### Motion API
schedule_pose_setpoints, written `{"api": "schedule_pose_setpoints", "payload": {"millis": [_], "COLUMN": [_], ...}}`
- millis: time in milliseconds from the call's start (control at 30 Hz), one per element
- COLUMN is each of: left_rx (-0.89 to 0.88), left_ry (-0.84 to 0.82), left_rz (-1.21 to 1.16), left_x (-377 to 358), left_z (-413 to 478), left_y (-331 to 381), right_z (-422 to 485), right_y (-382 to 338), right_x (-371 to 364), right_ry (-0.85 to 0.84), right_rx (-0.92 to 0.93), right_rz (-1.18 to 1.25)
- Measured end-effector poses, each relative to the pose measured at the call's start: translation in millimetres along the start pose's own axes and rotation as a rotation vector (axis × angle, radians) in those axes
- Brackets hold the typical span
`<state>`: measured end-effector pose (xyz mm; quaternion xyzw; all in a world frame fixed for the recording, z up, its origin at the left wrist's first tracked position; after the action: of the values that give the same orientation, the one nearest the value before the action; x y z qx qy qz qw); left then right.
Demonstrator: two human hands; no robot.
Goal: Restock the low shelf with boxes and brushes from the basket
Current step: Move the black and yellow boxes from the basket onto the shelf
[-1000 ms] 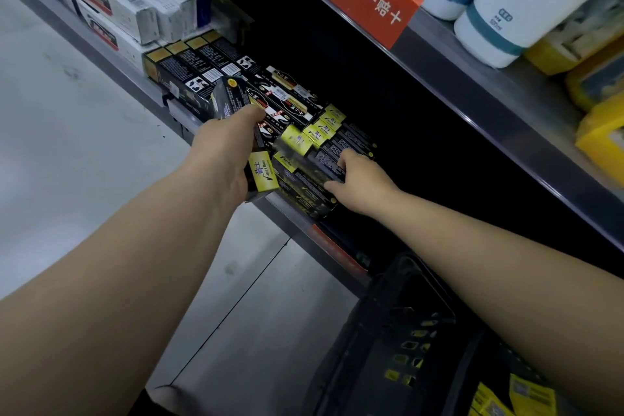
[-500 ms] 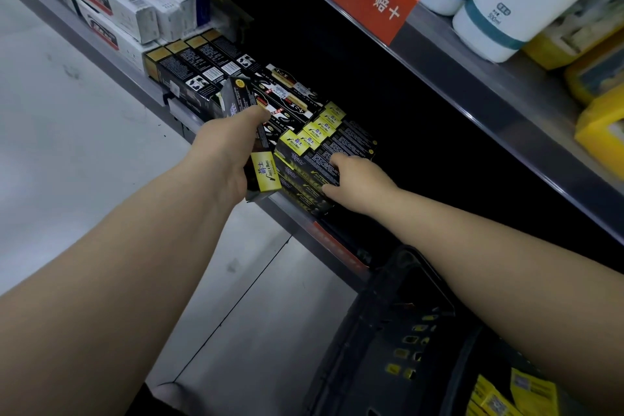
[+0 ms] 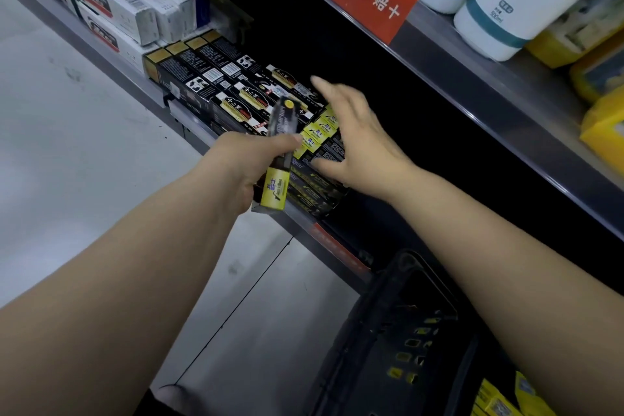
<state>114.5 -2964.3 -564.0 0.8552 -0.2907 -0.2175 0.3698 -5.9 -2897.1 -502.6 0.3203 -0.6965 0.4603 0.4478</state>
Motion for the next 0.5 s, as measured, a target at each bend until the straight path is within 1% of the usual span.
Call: {"api": "schedule_pose_setpoints", "payload": {"millis": [67,100,133,167,233,300,333,400,500], "left_rx": [-0.048,-0.067,-0.083,-0.104,-0.177,-0.22,-0.195,-0.065,0.141], "left_ry": [-0.069,-0.095,-0.101,-0.073,0.074,0.225,0.245,0.185,0.019], "left_rz": [0.143,0.206,0.261,0.295,0.262,0.144,0.103,0.062,0.023], "left_x": [-8,-12,-13,-10,8,27,29,15,-24], "left_z": [-3,-5,-6,-6,-2,3,6,11,12], "left_y": [4,6,8,13,26,34,32,12,-29], "right_z": [-5,-6,-6,-6,-5,-8,-10,-9,1], "right_y": [-24,-29,-28,-21,8,45,59,81,92], "right_x": [9,9,7,7,8,15,17,14,-7], "right_ry": [0.023,0.013,-0.004,-0.024,-0.052,0.002,0.042,0.055,-0.045], "right_rx": [0.175,0.218,0.228,0.202,0.031,-0.171,-0.245,-0.336,-0.405], "right_rz": [-0.11,-0.153,-0.171,-0.163,-0.042,0.081,0.096,0.085,0.016]}}
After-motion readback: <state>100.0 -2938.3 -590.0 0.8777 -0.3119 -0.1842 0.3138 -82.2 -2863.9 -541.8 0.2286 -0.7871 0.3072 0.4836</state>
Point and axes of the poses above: each hand's wrist, its own z-axis towards the middle knuckle, its own x-axis out of the back of the hand, y = z × x, the point moved 9 cm from there along z, towards the middle knuckle, and after that the axes turned 7 degrees about -y, right-handed, at the moved point
